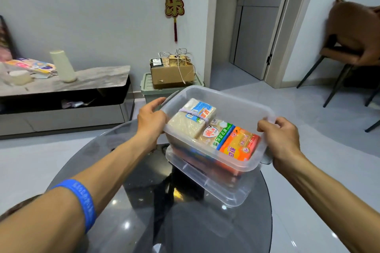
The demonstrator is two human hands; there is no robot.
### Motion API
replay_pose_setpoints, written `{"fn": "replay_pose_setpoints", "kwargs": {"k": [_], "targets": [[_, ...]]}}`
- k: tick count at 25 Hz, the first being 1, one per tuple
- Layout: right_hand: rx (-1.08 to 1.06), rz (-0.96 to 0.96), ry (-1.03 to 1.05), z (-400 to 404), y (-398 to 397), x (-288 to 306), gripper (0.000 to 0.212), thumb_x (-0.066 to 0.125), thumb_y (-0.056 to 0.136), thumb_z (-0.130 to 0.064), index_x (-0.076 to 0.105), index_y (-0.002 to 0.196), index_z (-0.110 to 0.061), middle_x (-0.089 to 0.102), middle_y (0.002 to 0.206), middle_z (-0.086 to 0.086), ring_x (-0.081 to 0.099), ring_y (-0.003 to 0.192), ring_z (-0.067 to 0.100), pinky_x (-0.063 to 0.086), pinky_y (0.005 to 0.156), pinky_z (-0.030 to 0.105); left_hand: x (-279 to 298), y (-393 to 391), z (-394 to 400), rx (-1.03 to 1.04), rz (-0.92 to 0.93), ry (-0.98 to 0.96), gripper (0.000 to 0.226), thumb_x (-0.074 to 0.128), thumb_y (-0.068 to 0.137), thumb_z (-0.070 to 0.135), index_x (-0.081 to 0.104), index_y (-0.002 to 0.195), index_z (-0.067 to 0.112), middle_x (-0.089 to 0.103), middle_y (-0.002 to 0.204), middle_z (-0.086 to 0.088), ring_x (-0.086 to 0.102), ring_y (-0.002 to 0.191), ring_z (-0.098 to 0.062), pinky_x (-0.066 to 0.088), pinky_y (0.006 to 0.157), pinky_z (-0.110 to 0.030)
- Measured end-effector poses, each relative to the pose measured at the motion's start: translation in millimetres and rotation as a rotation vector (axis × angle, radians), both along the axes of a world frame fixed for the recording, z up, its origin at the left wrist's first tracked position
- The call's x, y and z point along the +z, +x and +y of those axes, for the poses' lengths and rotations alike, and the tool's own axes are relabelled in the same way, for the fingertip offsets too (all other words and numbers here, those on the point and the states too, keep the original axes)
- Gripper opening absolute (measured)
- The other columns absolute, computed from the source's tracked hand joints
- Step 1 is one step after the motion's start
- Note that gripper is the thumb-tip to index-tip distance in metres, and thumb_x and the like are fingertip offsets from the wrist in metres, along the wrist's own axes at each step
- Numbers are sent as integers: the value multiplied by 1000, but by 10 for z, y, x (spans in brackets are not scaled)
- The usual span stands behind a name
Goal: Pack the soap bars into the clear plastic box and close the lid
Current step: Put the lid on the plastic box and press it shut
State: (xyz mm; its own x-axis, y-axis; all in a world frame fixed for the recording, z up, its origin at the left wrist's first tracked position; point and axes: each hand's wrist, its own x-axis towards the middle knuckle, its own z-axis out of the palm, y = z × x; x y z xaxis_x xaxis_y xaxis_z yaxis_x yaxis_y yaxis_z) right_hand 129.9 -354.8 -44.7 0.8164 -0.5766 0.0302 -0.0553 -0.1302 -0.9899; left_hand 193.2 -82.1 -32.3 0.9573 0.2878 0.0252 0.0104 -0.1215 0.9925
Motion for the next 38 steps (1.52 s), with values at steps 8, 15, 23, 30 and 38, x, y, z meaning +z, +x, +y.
{"fn": "replay_pose_setpoints", "kwargs": {"k": [8,15,23,30,38], "targets": [[297,-3,-4,963,-5,271,9,66,68,-8,60,61,-10,41,41,-8,36,30,3,25,31,10,130,-914,1174,225,-58,-58,63,56,59,-4,73,110,29,72,85,4,60,48,-9,48,39,-24],[457,139,-27,1805,-61,-99,15,63,70,-12,60,56,-17,59,56,-2,54,50,14,41,45,20,-267,-1336,1924,408,79,-21,68,57,60,-2,70,119,29,75,100,-11,70,78,-33,60,60,-42],[501,254,-822,1249,-74,-461,36,40,92,-37,62,81,-11,68,90,11,60,73,28,50,61,35,-320,-1310,2004,253,154,88,35,54,73,12,72,100,22,71,93,-7,64,79,-28,55,61,-35],[546,187,-1438,1104,-305,-901,19,54,94,-22,56,105,-7,62,111,13,57,100,32,41,73,36,-231,-1392,1880,249,193,79,17,52,92,26,64,85,16,63,77,-8,56,67,-29,51,60,-36],[512,-184,-997,625,-230,-2,12,56,93,-33,52,93,-21,55,91,1,52,73,13,36,60,27,-187,-1430,1615,350,195,79,29,50,76,37,65,81,12,67,85,-14,61,74,-34,55,57,-42]]}}
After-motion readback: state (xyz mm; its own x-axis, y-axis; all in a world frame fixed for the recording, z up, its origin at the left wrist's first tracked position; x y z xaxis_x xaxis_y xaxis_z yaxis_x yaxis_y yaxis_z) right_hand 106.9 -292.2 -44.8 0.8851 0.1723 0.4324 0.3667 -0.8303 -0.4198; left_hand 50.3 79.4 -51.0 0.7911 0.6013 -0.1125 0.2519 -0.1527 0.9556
